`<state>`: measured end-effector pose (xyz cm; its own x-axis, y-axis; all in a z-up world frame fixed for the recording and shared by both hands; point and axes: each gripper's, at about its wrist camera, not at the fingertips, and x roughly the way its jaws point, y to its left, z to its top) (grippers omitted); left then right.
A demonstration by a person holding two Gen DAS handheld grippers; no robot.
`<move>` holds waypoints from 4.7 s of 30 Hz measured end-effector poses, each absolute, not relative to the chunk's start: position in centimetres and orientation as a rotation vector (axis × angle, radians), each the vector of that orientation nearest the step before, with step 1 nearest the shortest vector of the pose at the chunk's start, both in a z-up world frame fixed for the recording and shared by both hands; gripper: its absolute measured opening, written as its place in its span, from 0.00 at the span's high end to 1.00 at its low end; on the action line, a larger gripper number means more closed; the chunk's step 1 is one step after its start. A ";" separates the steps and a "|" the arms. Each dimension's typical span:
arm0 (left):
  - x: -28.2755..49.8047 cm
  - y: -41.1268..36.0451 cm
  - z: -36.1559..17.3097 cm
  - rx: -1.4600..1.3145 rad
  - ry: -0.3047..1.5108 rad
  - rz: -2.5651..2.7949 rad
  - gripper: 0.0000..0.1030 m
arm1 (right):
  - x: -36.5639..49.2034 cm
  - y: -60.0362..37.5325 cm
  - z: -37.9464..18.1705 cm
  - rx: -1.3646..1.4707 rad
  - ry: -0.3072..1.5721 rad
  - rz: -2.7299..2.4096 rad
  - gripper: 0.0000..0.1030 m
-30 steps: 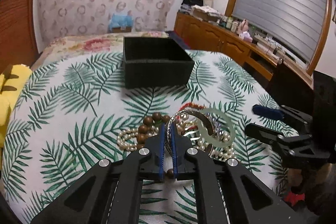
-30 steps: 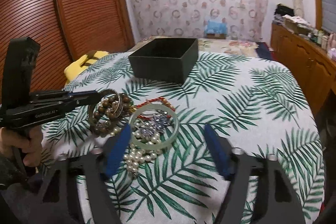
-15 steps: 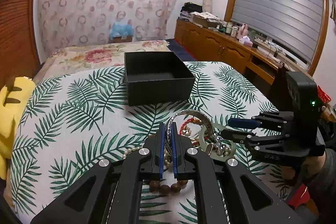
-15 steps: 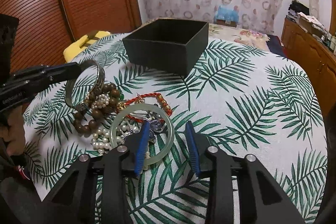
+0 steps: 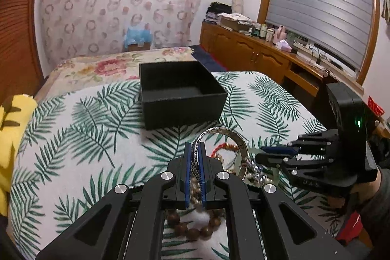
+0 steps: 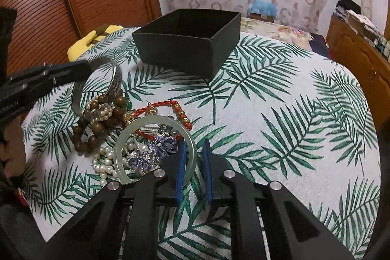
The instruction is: Organize jewelry
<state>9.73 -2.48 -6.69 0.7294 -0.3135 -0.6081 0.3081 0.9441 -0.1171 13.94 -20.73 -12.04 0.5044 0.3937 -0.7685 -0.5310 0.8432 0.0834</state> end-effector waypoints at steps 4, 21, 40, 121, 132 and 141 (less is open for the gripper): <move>10.6 -2.4 -6.1 -0.006 0.660 -0.338 0.95 | 14.0 -20.8 -11.4 -0.184 0.850 0.567 0.91; 18.2 -2.3 -4.4 0.033 0.637 -0.281 0.95 | 18.2 -21.7 -4.8 -0.177 0.641 0.534 0.91; 22.8 -1.7 -5.3 0.055 0.696 -0.233 0.82 | 24.5 -19.3 -4.4 -0.190 0.611 0.473 0.91; 8.1 -0.3 -11.2 0.057 0.838 -0.315 0.70 | 14.7 -18.6 -11.4 -0.158 0.850 0.597 0.56; 8.2 -0.3 -11.3 0.054 0.847 -0.315 0.70 | 15.1 -20.4 -11.3 -0.137 0.866 0.594 0.69; 8.2 -0.3 -11.4 0.052 0.849 -0.316 0.69 | 16.0 -20.6 -11.9 -0.080 0.896 0.601 0.67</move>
<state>8.22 -0.27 -11.36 0.6172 -0.2542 -0.7446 0.2951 0.9521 -0.0804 15.96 -20.58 -11.90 0.4730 0.4579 -0.7528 -0.5230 0.8335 0.1783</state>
